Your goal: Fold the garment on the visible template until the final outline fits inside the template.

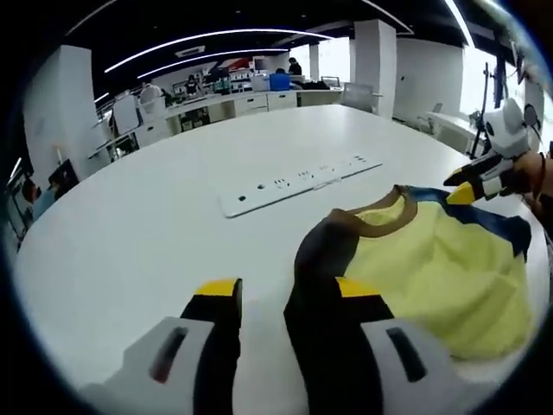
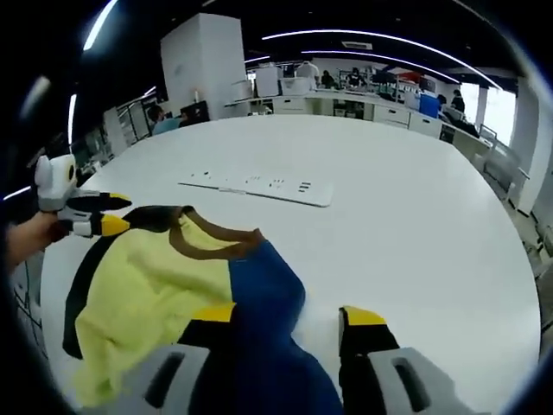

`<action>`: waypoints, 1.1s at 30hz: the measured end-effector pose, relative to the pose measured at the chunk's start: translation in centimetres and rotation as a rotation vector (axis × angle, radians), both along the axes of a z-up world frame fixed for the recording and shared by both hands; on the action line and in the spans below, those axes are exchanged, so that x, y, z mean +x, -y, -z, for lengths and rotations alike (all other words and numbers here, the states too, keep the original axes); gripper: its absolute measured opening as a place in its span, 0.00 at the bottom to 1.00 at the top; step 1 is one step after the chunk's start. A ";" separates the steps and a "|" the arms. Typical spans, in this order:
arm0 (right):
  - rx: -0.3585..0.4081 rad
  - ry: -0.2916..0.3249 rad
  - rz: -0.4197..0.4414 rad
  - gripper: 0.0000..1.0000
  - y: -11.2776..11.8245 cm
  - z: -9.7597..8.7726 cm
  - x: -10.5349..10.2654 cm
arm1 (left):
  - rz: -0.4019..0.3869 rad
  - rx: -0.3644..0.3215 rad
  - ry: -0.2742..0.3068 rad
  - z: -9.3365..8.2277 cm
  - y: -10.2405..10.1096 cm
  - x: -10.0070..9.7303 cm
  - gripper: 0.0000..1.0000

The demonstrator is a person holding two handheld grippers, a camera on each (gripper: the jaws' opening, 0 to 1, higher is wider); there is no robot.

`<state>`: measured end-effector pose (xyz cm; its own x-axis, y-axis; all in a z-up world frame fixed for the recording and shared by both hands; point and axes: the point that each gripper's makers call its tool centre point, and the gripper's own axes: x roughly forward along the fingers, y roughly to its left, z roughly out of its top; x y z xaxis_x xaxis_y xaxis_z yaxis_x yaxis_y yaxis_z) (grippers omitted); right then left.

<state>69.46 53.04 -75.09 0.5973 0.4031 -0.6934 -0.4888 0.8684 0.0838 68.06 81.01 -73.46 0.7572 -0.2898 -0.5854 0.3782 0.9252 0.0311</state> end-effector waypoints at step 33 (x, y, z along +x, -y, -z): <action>-0.035 -0.148 0.109 0.59 6.3 -1.0 -11.0 | 0.004 -0.070 -0.040 -0.2 -1.0 -12.8 0.53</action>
<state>58.42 46.71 -74.05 0.5263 0.3152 -0.7897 -0.3760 0.9193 0.1163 55.28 82.02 -73.22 0.7325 -0.3336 -0.5934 0.3811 0.9232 -0.0485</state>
